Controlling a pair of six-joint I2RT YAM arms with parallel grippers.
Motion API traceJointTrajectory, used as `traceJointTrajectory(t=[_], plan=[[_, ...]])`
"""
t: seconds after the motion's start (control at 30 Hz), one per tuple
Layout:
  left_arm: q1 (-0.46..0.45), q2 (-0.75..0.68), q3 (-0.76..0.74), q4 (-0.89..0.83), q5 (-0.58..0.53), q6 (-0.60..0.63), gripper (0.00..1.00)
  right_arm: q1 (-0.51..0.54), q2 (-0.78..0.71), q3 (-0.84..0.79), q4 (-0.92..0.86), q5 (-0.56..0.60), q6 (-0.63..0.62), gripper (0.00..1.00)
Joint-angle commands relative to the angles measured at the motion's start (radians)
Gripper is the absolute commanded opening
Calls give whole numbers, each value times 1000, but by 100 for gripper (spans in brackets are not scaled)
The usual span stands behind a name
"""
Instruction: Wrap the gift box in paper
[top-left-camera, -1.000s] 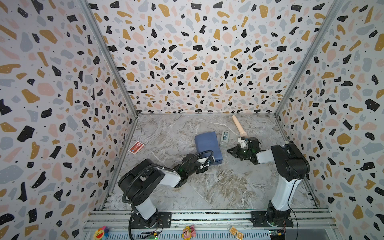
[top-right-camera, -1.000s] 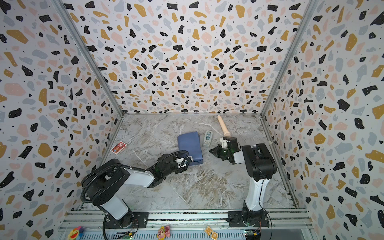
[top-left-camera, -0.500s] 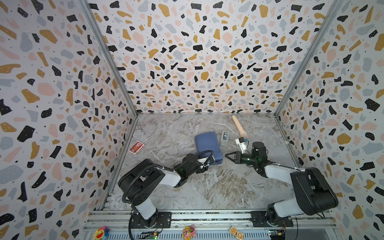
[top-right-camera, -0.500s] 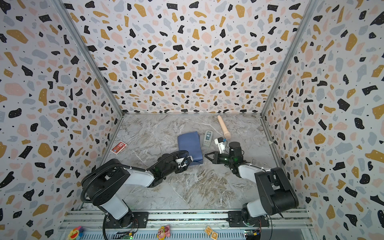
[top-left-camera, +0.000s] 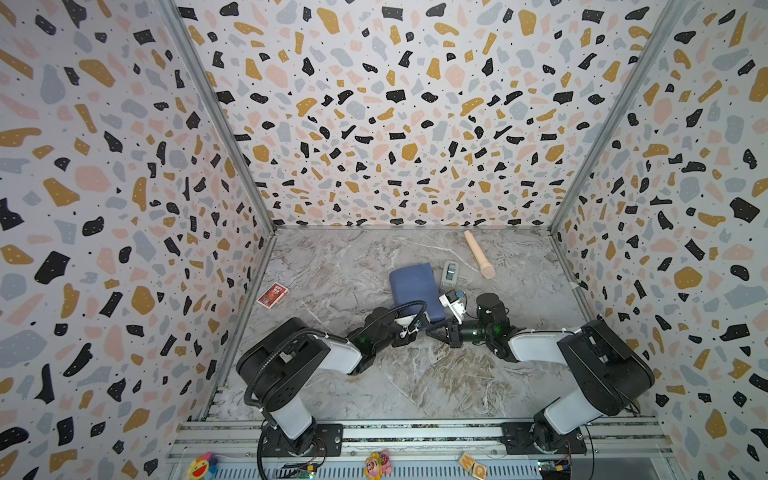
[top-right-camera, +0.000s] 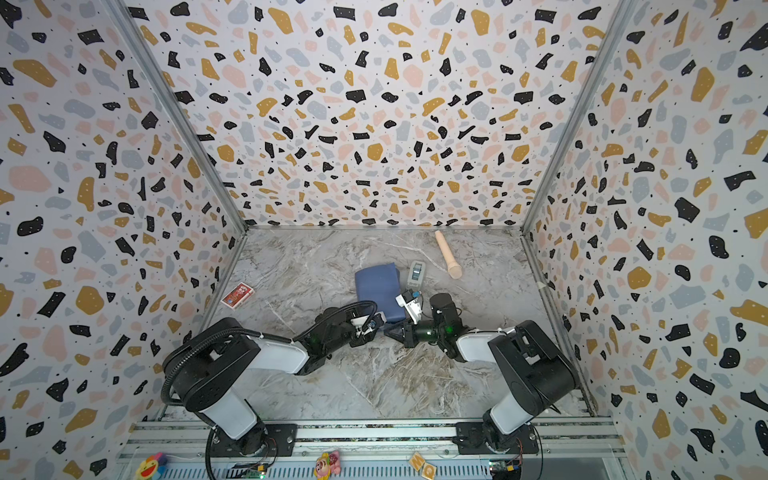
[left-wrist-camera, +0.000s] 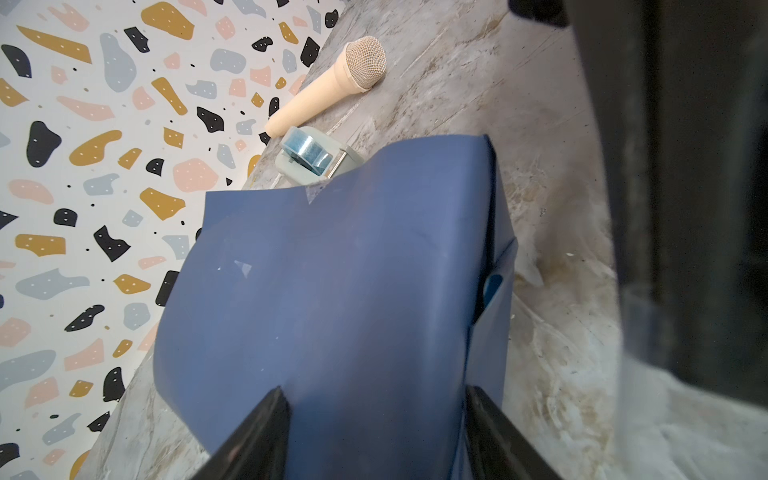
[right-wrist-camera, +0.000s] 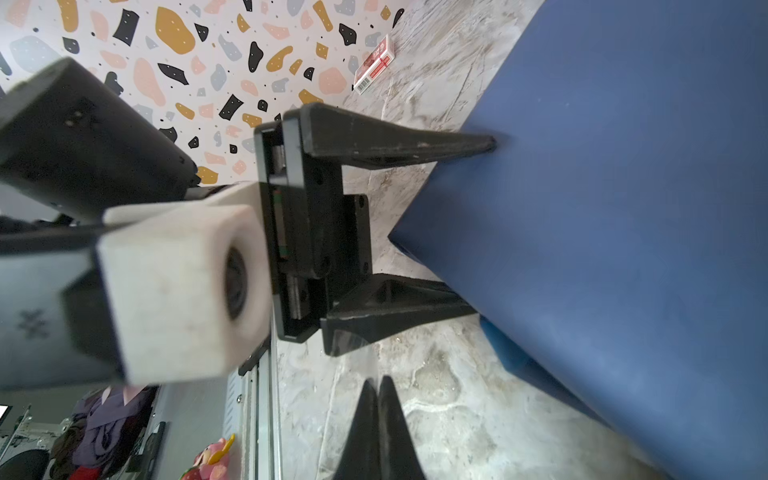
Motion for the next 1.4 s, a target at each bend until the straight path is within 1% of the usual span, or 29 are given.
traceJointTrajectory(t=[0.0,0.4,1.37], plan=[[5,37,0,-112,26,-26,65,4,12,25,44,29,-21,0],[5,39,2,-113,26,-27,65,3,85,23,89,80,7,0],[5,41,4,-120,26,-27,65,-9,107,16,137,105,49,0]])
